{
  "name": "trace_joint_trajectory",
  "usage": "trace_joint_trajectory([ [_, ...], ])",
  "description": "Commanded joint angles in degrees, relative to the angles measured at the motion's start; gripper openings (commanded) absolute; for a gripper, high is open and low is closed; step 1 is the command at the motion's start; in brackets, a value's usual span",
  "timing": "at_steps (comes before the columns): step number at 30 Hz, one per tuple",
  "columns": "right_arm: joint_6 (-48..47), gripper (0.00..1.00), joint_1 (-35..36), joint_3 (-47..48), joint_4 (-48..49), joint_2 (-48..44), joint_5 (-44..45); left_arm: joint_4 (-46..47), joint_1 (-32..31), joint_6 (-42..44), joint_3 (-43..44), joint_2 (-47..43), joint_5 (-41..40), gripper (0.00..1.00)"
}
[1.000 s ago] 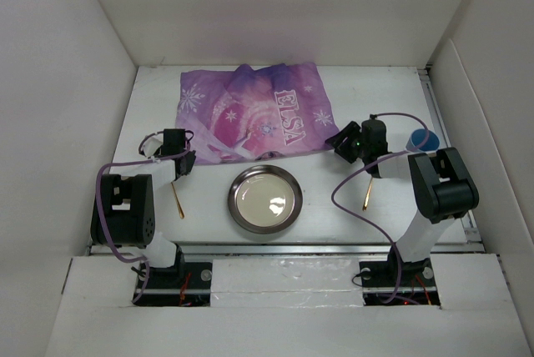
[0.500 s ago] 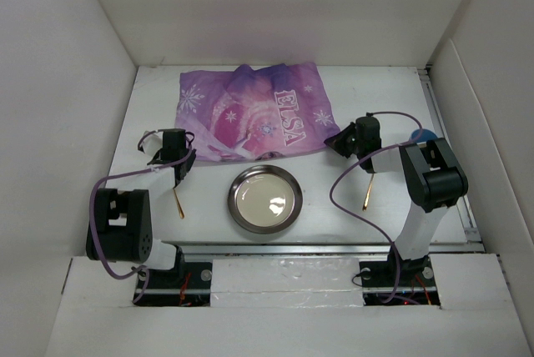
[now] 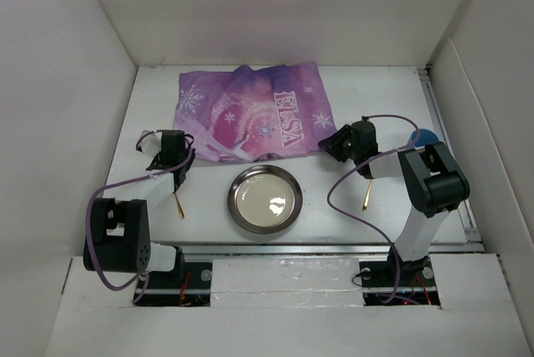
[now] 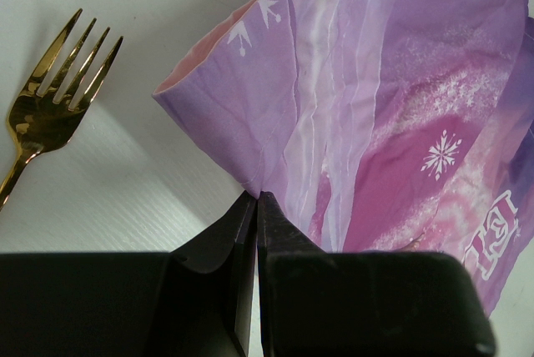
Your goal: Set the dinner table for one person
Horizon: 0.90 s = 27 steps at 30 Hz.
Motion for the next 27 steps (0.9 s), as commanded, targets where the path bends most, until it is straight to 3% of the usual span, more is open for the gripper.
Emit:
trace_joint_trajectory([
  [1,1.69,0.33,0.13,-2.32,2.6,-0.89,-0.49,2.08,-0.06,0.44,-1.04,-1.84,-0.93,0.0],
  [3,1.87,0.21,0.13,-2.68,4.18,-0.89,-0.23,2.17,-0.06,0.7,-1.22,-2.19,-0.93,0.0],
  [5,1.78,0.0,-0.4,-1.28,3.22,-0.63,-0.05,1.82,-0.06,1.05,-0.69,-2.37,-0.84,0.0],
  [11,-2.0,0.0,-1.01,-0.23,4.01,-7.46,0.3,2.34,-0.06,2.02,0.72,-7.7,-1.28,0.0],
  [13,-6.38,0.0,-1.54,2.66,-1.67,-16.66,2.76,9.01,-0.06,5.35,1.15,-13.6,0.21,0.0],
  [16,-11.04,0.0,-1.54,7.84,-7.46,-21.61,5.13,12.54,-0.06,8.24,3.34,-19.05,0.65,0.0],
  [22,-21.15,0.0,-0.92,23.75,-19.97,-36.03,9.88,6.92,-0.06,12.3,25.91,-21.96,4.51,0.0],
  [27,-24.24,0.0,-2.23,30.19,-25.79,-42.36,8.4,6.22,-0.06,13.53,32.18,-23.55,6.98,0.0],
])
